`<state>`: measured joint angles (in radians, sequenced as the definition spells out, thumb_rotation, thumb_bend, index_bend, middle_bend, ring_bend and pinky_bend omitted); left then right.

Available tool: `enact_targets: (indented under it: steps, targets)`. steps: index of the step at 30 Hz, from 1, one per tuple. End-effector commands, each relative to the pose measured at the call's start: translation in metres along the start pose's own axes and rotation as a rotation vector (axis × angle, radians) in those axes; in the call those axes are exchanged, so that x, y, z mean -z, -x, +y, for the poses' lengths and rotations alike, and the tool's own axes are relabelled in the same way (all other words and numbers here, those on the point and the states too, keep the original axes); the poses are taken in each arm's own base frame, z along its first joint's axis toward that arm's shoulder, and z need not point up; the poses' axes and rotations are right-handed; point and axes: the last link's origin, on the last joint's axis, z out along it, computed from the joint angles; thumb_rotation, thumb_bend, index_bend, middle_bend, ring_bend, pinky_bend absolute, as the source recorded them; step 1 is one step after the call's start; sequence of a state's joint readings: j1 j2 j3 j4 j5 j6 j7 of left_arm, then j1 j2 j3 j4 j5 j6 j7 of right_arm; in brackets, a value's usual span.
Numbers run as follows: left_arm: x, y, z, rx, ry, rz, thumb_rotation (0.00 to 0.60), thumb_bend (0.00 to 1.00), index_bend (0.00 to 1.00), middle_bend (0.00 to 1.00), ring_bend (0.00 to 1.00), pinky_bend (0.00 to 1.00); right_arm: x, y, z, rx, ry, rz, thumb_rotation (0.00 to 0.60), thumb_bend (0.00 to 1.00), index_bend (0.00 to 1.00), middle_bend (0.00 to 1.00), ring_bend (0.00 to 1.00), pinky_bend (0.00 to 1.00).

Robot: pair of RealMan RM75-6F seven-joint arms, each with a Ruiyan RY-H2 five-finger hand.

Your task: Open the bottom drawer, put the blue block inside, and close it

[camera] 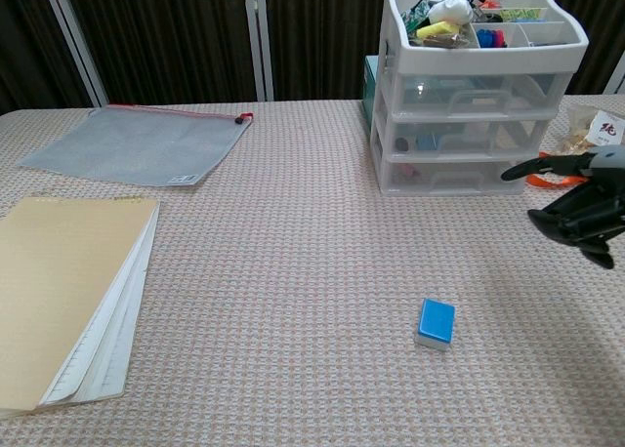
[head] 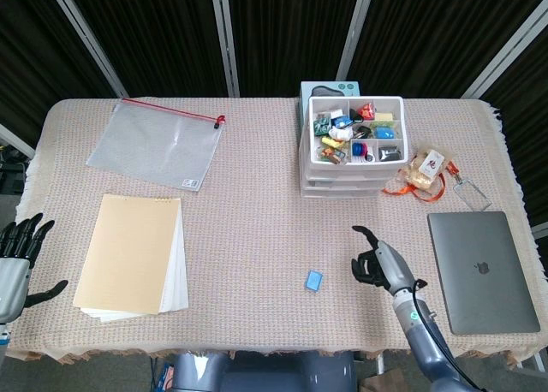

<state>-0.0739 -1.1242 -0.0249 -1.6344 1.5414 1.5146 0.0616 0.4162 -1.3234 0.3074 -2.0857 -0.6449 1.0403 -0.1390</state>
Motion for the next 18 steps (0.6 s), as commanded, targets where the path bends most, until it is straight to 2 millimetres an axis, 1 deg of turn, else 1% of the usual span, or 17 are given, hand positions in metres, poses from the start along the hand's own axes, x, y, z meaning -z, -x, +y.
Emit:
enact_targets:
  steps: [1, 9, 13, 18]
  targets:
    - [-0.001, 0.0, 0.0, 0.002, 0.0, 0.0, 0.6, 0.17, 0.08, 0.0, 0.0, 0.0, -0.023, 0.034, -0.037, -0.324, 0.057, -0.215, 0.6, 0.5, 0.12, 0.78, 0.82, 0.75]
    - [-0.002, -0.001, -0.001, 0.013, -0.004, -0.004, 0.6, 0.17, 0.08, 0.0, 0.0, 0.0, -0.055, 0.045, -0.044, -0.44, 0.129, -0.242, 0.6, 0.5, 0.12, 0.78, 0.82, 0.75]
    - [-0.003, -0.001, -0.001, 0.023, -0.005, -0.003, 0.6, 0.17, 0.08, 0.0, 0.0, 0.0, -0.069, 0.042, -0.047, -0.535, 0.159, -0.228, 0.6, 0.5, 0.12, 0.78, 0.82, 0.75]
    - [-0.003, -0.001, -0.001, 0.028, -0.004, -0.009, 0.6, 0.17, 0.08, 0.0, 0.0, 0.0, -0.086, 0.034, -0.047, -0.582, 0.178, -0.187, 0.6, 0.5, 0.12, 0.78, 0.82, 0.75]
